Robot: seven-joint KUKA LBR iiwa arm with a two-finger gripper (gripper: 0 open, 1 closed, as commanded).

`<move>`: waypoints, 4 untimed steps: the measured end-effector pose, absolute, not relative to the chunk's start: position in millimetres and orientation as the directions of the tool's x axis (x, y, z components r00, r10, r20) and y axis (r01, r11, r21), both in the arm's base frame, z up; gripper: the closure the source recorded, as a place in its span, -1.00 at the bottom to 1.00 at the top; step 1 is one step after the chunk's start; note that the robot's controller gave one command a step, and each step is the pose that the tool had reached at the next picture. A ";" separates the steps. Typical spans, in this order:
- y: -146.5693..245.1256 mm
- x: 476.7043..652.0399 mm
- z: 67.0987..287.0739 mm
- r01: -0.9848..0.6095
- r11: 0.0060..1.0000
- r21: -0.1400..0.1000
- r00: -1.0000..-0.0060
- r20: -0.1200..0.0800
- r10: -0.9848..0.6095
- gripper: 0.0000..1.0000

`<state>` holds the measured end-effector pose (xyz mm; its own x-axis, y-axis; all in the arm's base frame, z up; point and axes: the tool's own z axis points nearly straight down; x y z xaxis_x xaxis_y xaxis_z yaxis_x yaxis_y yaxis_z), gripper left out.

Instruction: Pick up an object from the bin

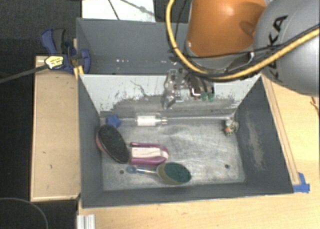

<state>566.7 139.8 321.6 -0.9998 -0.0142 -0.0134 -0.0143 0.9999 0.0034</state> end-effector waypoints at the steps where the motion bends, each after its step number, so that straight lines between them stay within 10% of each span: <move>1: 142.1 569.2 145.1 -0.085 0.996 -0.001 -0.996 0.005 -0.085 1.00; 2: 142.4 571.0 150.1 -0.082 0.997 0.001 -0.997 -0.003 -0.082 -1.00; 3: 134.4 547.1 89.7 -0.034 0.999 0.003 -0.999 -0.001 -0.034 -1.00; 4: 135.2 545.7 93.2 -0.035 0.999 0.001 -0.999 0.012 -0.035 1.00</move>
Offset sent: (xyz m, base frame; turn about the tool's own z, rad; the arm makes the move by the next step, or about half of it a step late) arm 0.0035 0.0024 -0.1721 -0.0735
